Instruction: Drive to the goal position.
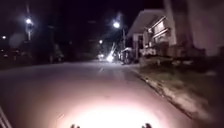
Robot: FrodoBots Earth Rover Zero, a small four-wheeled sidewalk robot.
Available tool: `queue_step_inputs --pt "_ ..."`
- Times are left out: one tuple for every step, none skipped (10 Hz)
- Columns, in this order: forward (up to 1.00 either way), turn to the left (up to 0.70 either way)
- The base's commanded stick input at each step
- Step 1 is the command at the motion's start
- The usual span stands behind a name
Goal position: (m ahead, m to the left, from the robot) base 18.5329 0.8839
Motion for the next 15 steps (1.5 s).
queue_step_inputs --pt "0.70 0.00" --pt "0.70 0.00" --pt "0.70 0.00" --pt "0.70 0.00" --pt "0.70 0.00" --pt "0.70 0.00" --pt "0.70 0.00" --pt "0.70 0.00" --pt "0.70 0.00" --pt "0.70 0.00" --pt "0.70 0.00" --pt "0.70 0.00" --pt "0.70 0.00" --pt "0.70 0.00" --pt "0.70 0.00"
